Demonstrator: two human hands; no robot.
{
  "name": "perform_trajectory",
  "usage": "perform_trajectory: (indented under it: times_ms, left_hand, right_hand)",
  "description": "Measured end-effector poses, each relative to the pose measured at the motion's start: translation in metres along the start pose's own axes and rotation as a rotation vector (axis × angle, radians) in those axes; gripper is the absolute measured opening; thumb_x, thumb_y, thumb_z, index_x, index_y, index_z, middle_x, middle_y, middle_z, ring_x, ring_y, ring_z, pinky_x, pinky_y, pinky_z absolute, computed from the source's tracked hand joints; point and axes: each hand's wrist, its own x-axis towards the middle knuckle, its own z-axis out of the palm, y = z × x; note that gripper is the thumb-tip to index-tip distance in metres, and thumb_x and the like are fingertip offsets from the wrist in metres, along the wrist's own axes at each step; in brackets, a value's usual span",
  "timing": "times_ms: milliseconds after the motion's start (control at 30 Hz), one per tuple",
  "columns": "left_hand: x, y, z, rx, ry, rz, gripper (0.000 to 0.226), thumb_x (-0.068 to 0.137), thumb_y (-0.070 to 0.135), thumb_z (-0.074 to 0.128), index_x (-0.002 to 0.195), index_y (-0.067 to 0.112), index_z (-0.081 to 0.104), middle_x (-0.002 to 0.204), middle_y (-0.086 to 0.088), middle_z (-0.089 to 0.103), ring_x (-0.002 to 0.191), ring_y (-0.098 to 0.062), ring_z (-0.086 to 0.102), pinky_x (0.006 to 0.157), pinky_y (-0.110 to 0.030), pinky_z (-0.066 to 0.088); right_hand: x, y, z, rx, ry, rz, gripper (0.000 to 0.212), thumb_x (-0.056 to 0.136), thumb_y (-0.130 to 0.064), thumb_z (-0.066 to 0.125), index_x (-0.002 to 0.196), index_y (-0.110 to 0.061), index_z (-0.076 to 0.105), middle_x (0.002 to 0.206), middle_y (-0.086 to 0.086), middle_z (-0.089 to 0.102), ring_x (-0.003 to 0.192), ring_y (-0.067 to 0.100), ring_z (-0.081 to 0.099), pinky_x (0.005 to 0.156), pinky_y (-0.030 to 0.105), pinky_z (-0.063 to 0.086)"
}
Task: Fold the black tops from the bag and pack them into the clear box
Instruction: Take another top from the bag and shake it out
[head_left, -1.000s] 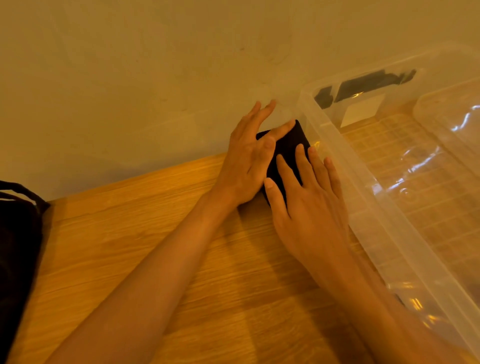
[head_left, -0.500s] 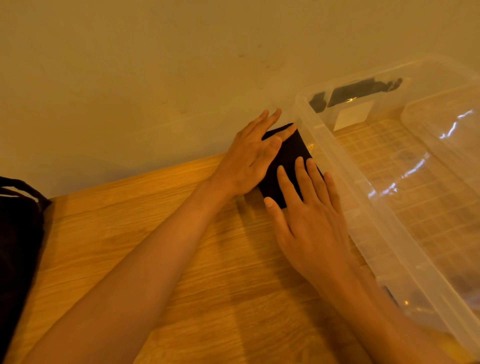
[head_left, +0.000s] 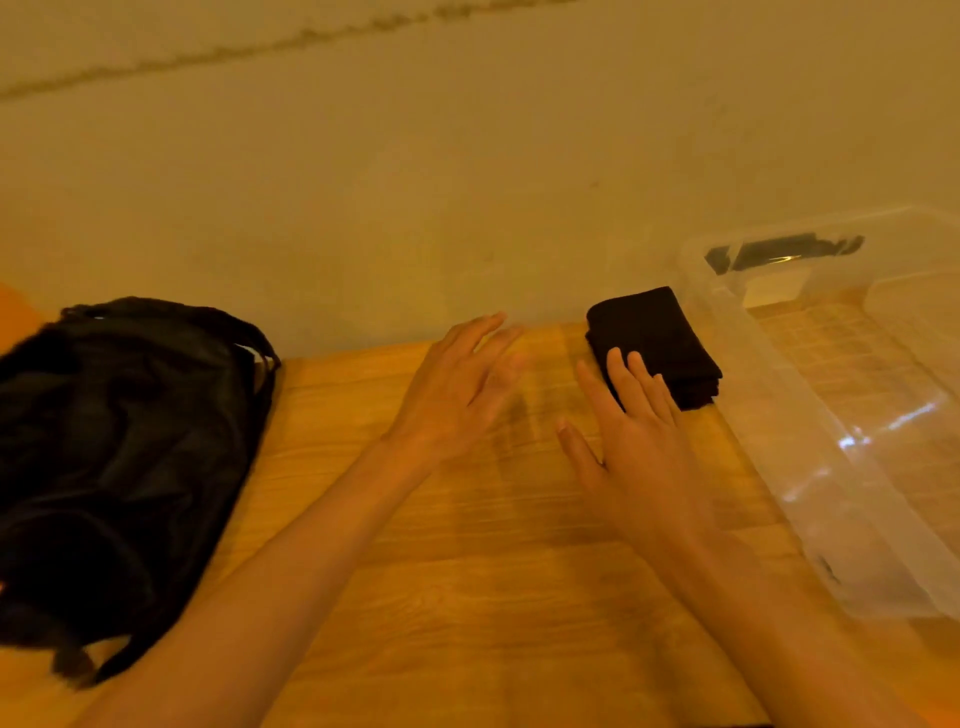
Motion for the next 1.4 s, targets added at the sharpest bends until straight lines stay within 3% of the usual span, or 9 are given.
perform_trajectory:
  times_ms: [233,367,500,700,833,1000,1100,1167,1400]
  left_hand:
    - [-0.12,-0.02,-0.077,0.191,0.257,-0.196,0.071,0.106,0.059,0.017,0.142,0.013,0.058,0.149,-0.009,0.052,0.137,-0.025,0.046,0.115,-0.05,0.035]
    - [-0.177,-0.031,-0.118,0.294,0.383,-0.324,0.073,0.106,0.06,0.014,0.14,0.015,0.059,0.151,-0.006,0.05,0.142,-0.024,0.042,0.117,-0.042,0.028]
    - [-0.228,-0.043,-0.151,0.401,0.469,-0.446,0.076,0.105,0.063,0.01,0.143,0.017,0.056,0.156,-0.006,0.045,0.148,-0.025,0.035,0.119,-0.047,0.028]
    - [-0.283,-0.07,-0.176,0.399,0.558,-0.685,0.078,0.1,0.068,0.007,0.152,0.024,0.046,0.167,-0.004,0.023,0.156,-0.022,0.011,0.126,-0.047,0.013]
    - [-0.296,-0.082,-0.183,0.358,0.476,-0.788,0.08,0.093,0.074,-0.001,0.161,0.037,0.019,0.17,0.005,-0.007,0.155,-0.013,-0.015,0.127,-0.04,-0.003]
    - [-0.307,-0.092,-0.185,0.325,0.461,-0.813,0.081,0.089,0.078,-0.008,0.16,0.042,0.007,0.169,0.008,-0.016,0.153,-0.009,-0.023,0.127,-0.039,-0.005]
    - [-0.311,-0.093,-0.188,0.328,0.436,-0.806,0.082,0.087,0.08,-0.013,0.16,0.045,0.002,0.168,0.009,-0.018,0.152,-0.007,-0.026,0.127,-0.036,-0.007]
    - [-0.314,-0.094,-0.191,0.311,0.441,-0.796,0.083,0.087,0.081,-0.014,0.16,0.045,0.002,0.168,0.01,-0.018,0.151,-0.006,-0.026,0.127,-0.037,-0.005]
    - [-0.305,-0.097,-0.218,0.18,0.53,-0.758,0.08,0.089,0.082,-0.001,0.159,0.045,0.011,0.17,0.013,-0.008,0.155,-0.006,-0.013,0.127,-0.038,0.001]
  right_hand:
    - [0.022,-0.087,0.005,0.143,-0.078,-0.119,0.067,0.101,-0.058,0.034,0.157,-0.021,0.032,0.164,0.01,0.025,0.154,0.024,0.014,0.123,0.038,0.014]
    - [0.036,-0.148,0.013,0.296,-0.11,-0.191,0.082,0.09,-0.072,0.026,0.152,-0.021,0.043,0.158,0.011,0.039,0.149,0.027,0.03,0.121,0.042,0.026]
    - [0.046,-0.208,0.013,0.353,-0.125,-0.292,0.059,0.102,-0.053,0.044,0.152,-0.023,0.042,0.158,0.006,0.039,0.147,0.024,0.032,0.118,0.04,0.028]
    - [0.068,-0.314,0.036,0.4,-0.19,-0.529,0.059,0.1,-0.058,0.04,0.147,-0.024,0.048,0.149,0.001,0.05,0.138,0.02,0.044,0.111,0.036,0.038]
    - [0.088,-0.371,0.054,0.344,-0.216,-0.629,0.061,0.098,-0.061,0.044,0.146,-0.024,0.047,0.144,0.004,0.054,0.134,0.026,0.047,0.109,0.043,0.043]
    - [0.115,-0.419,0.075,0.177,-0.185,-0.629,0.046,0.1,-0.039,0.057,0.139,-0.017,0.054,0.134,0.008,0.06,0.123,0.03,0.055,0.1,0.045,0.048]
    - [0.123,-0.425,0.082,0.151,-0.154,-0.62,0.018,0.099,-0.028,0.06,0.112,-0.021,0.07,0.105,0.004,0.072,0.102,0.028,0.066,0.094,0.044,0.05]
    - [0.125,-0.425,0.083,0.247,-0.112,-0.59,0.013,0.099,-0.026,0.061,0.099,-0.023,0.073,0.093,0.002,0.073,0.091,0.026,0.068,0.09,0.044,0.052]
    - [0.126,-0.422,0.024,0.762,-0.138,-0.413,0.022,0.099,-0.02,0.063,0.092,-0.007,0.079,0.092,0.006,0.075,0.086,0.019,0.068,0.081,0.032,0.055]
